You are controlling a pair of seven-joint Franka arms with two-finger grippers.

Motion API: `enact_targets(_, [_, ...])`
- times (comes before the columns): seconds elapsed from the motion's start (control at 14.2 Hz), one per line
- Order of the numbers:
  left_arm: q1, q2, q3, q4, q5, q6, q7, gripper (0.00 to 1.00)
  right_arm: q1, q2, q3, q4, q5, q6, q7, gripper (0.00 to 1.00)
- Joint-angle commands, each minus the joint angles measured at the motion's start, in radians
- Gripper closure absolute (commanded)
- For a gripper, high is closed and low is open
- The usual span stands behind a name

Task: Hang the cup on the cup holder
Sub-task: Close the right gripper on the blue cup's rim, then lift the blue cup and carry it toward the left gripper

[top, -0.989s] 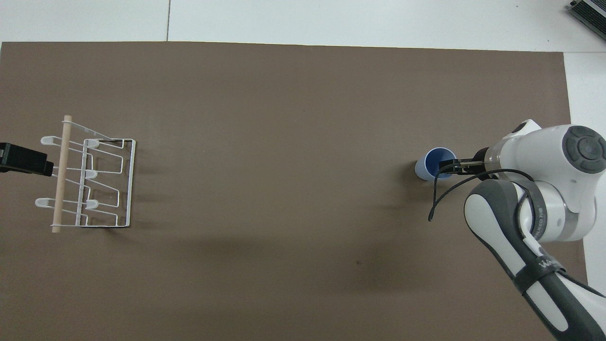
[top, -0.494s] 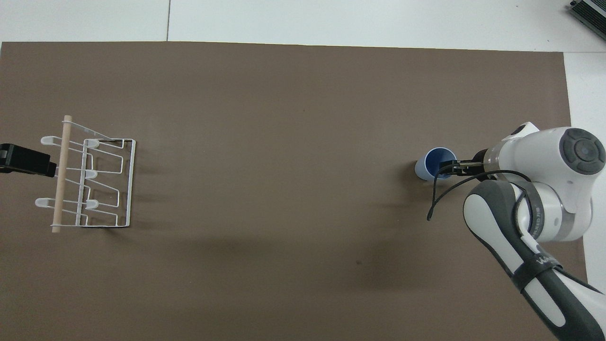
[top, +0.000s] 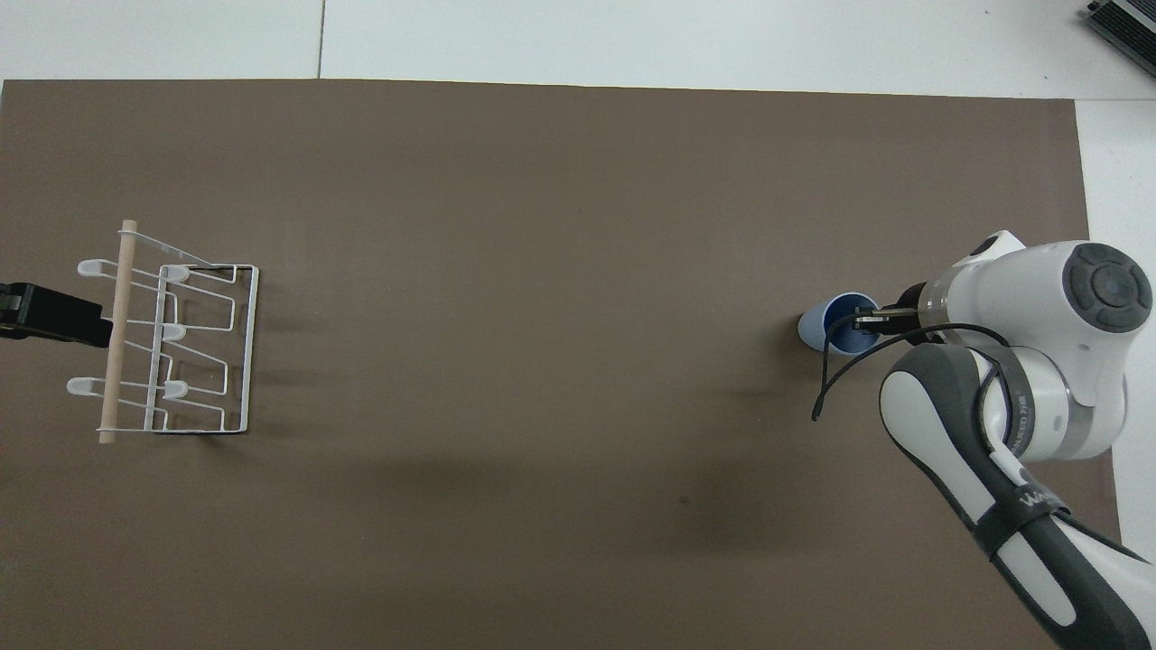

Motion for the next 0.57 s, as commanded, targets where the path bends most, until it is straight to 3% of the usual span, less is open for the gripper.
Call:
enact_targets(0.0, [-0.009,-0.025,0.003,-0.025,0.014,0.002,0.013,0.0,0.012,0.008,0.006,0.079,-0.019,-0.087,0.026,1.0])
enact_targets(0.21, [-0.017,-0.024,0.002,-0.025,0.014,0.002,0.012,0.0,0.096,0.0,0.014,0.3,-0.004,-0.32,0.043,1.0])
enact_targets(0.49, [-0.027,-0.024,0.001,-0.025,0.009,0.011,0.012,0.0,0.216,-0.044,0.031,0.499,-0.002,-0.483,0.11,1.0])
